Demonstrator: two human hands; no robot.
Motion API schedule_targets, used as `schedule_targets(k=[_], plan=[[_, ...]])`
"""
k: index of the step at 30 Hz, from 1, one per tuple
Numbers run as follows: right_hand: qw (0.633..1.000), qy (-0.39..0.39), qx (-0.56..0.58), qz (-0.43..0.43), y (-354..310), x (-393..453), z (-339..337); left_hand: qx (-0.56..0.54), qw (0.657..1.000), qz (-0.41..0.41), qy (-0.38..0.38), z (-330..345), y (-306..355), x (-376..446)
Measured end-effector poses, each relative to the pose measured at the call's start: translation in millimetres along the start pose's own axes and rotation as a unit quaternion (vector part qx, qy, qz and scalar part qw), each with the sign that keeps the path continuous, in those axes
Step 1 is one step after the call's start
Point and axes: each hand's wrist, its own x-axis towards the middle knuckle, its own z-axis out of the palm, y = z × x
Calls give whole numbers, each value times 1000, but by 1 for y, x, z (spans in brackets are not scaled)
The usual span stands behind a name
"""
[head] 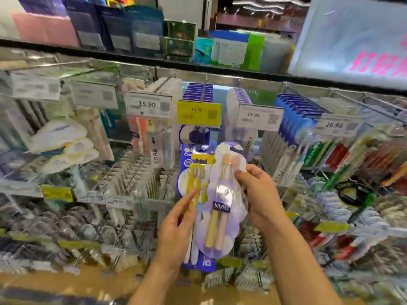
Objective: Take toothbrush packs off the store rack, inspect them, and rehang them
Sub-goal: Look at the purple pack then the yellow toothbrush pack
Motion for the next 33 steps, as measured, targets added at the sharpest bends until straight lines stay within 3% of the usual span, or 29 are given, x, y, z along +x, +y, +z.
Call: schedule_targets(k=[8, 13, 23, 33], plan=[[992, 116, -44, -12, 1, -7, -13, 6, 998, -45, -30, -49, 8, 2], [986, 144, -70, -39, -1, -9, -20, 5, 997, -57, -43, -49, 10, 2], [981, 70, -59, -173, -18, 1, -18, 6, 999, -47, -25, -30, 15, 12], [978, 54, -2, -203, -34, 32, -16, 31, 999, -29, -16, -16, 20, 16]])
